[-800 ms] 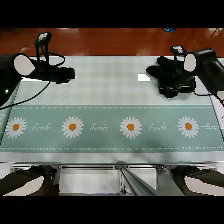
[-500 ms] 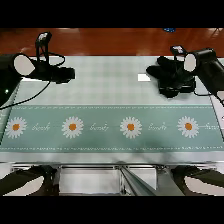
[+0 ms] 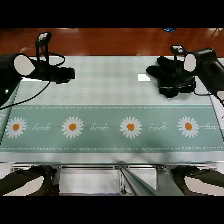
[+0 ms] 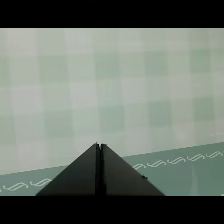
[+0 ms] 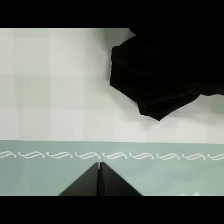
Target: Fold the shirts.
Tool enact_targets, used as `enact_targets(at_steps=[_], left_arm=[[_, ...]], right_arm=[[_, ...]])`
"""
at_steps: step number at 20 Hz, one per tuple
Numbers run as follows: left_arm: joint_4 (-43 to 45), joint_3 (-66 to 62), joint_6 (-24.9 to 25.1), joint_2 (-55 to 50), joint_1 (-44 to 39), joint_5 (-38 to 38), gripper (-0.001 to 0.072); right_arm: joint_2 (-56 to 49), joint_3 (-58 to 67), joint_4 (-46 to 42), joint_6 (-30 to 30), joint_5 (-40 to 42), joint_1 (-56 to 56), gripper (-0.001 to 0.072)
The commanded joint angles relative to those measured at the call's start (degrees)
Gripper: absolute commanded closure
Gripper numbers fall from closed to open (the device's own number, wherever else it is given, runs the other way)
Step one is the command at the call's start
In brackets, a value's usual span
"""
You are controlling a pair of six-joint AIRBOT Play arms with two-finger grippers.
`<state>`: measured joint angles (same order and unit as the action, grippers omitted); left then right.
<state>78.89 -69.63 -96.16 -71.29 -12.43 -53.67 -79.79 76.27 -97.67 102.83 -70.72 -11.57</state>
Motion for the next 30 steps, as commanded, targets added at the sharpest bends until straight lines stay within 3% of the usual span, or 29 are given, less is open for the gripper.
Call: enact_targets(at_steps=[1,3,4,6,8,10,16,20,22,23,25,30], left_arm=[[0.00,0.02,0.00,-0.02,0.02,4.00,0.0687],[0.00,0.02,0.00,-0.24,0.02,7.67,0.0686],[0.07,0.02,0.00,-0.57,0.07,10.43,0.0648],[0.22,0.02,0.00,-1.92,0.15,17.27,0.0200],[0.24,0.00,0.02,-3.43,0.72,21.86,0.0200],[0.24,0.00,0.04,-4.63,1.36,23.74,0.0201],[0.24,0.02,0.02,-7.56,1.81,24.04,0.0201],[0.24,0.04,0.07,-8.02,1.81,22.08,0.0201],[0.22,-0.07,3.58,-7.82,2.08,20.44,0.0200],[0.22,-0.68,4.33,-7.52,2.64,18.21,0.0201],[0.20,-3.80,4.42,-6.91,4.85,12.04,0.0201],[0.00,-14.16,7.02,-1.66,13.84,-3.17,0.0201]], right_arm=[[-0.04,-0.02,0.00,-0.02,2.69,-0.02,0.0688],[-0.04,-0.02,-0.31,0.00,8.00,-0.02,0.0688],[-0.04,-0.02,-0.79,0.00,10.71,-0.02,0.0673],[-0.04,-0.02,-7.82,0.13,19.23,-0.02,0.0302],[-0.31,0.09,-17.86,8.98,28.24,1.62,0.0302],[-3.23,2.29,-18.86,16.17,32.09,6.27,0.0303],[-21.73,14.29,-2.95,3.21,27.34,15.21,0.0304],[-28.92,15.69,-2.89,2.29,21.86,15.69,0.0304],[-30.40,15.69,-2.80,2.32,18.95,15.69,0.0306],[-30.45,15.69,-2.78,2.27,17.64,15.67,0.0357],[-29.38,16.13,-1.81,0.26,14.91,15.63,0.0662],[-21.07,24.74,6.64,-8.13,11.52,15.63,0.0688]])
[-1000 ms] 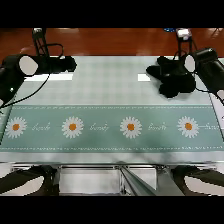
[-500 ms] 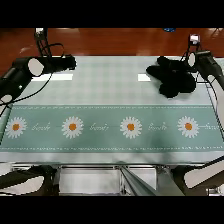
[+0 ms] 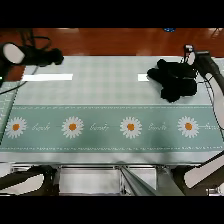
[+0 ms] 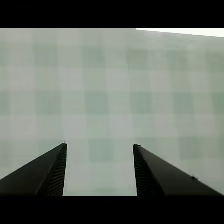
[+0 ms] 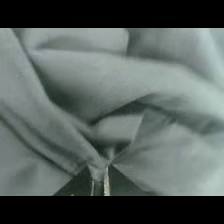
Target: Fold the shirts.
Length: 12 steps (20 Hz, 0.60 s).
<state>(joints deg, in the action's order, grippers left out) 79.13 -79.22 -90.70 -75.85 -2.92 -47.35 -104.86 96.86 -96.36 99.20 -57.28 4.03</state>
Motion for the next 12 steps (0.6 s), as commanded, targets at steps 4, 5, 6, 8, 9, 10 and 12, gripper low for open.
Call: enact_targets(at_steps=[4,5,6,8,9,10,12], left_arm=[[-2.86,-1.14,1.57,12.22,6.95,-20.11,0.0201],[-3.72,2.71,1.57,15.30,6.56,-20.85,0.0201],[-4.98,7.19,1.55,18.40,6.01,-20.63,0.0201],[-8.79,17.77,1.57,25.27,4.57,-18.67,0.0201],[-10.38,22.40,1.55,28.33,3.76,-17.31,0.0202],[-11.54,26.51,1.53,31.19,3.02,-15.87,0.0201],[-12.72,33.07,1.51,36.13,2.23,-13.27,0.0201]], right_arm=[[14.99,11.06,9.73,-7.15,0.11,-1.20,0.0688],[17.57,12.48,9.81,-7.76,0.55,-2.05,0.0688],[20.15,14.16,9.97,-8.50,0.59,-3.15,0.0688],[24.74,16.74,10.25,-9.55,0.94,-5.57,0.0688],[26.91,17.94,10.49,-10.23,1.22,-6.86,0.0688],[28.50,19.50,10.54,-10.56,1.07,-8.11,0.0689],[31.95,21.29,10.56,-10.95,2.40,-10.86,0.0689]])
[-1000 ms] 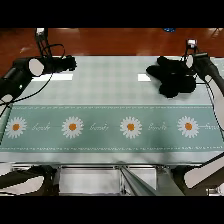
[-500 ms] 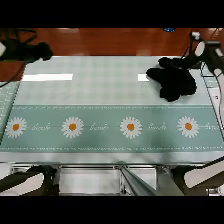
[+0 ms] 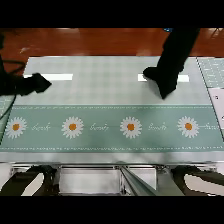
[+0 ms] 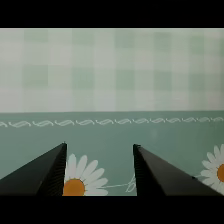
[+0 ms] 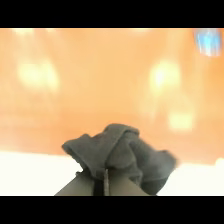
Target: Fold the shirts.
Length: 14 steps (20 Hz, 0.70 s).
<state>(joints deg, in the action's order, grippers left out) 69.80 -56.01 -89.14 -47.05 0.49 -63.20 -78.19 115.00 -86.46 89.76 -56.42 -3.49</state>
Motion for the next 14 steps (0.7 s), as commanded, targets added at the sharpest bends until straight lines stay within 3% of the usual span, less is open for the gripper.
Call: enact_targets(at_steps=[1,7,14], left_arm=[[-3.23,12.07,-0.02,9.20,-1.16,3.80,0.0201],[-1.86,13.86,-0.04,12.04,-1.09,8.72,0.0201],[-1.86,13.88,-0.04,12.02,-1.11,8.72,0.0201]], right_arm=[[7.30,3.15,0.66,-2.14,2.99,-4.74,0.0689],[14.93,3.13,5.27,-7.10,2.36,-14.29,0.0689],[14.78,-4.26,14.45,-5.33,-8.00,-25.00,0.0689]])
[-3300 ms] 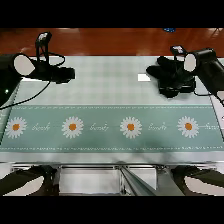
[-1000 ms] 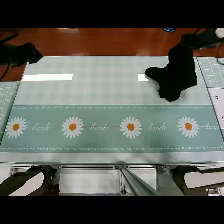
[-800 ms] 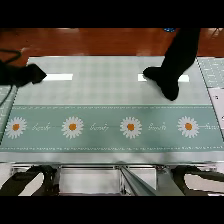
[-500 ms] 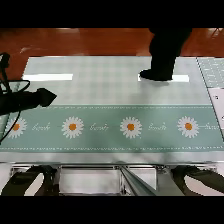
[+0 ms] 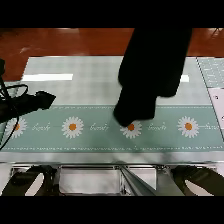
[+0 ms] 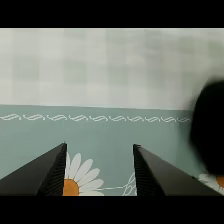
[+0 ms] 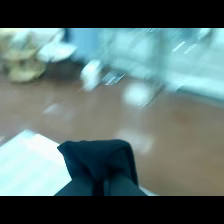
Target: Fold the shirts.
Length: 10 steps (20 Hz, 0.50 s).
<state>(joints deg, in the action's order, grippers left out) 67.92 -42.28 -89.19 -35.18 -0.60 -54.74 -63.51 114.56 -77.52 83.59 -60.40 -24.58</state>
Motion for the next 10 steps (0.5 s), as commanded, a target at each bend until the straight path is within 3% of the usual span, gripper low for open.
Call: enact_targets(at_steps=[1,6,10], left_arm=[[0.02,0.15,0.00,0.15,0.00,0.24,0.0201],[0.00,0.15,0.00,0.15,-0.02,0.13,0.0201],[0.02,0.15,0.02,0.15,-0.13,-0.57,0.0201]], right_arm=[[0.09,-6.56,6.88,0.90,-3.39,-5.16,0.0689],[-0.63,-27.74,9.14,5.88,1.33,-9.99,0.0689],[-7.74,-43.32,18.95,6.84,11.87,-13.55,0.0688]])
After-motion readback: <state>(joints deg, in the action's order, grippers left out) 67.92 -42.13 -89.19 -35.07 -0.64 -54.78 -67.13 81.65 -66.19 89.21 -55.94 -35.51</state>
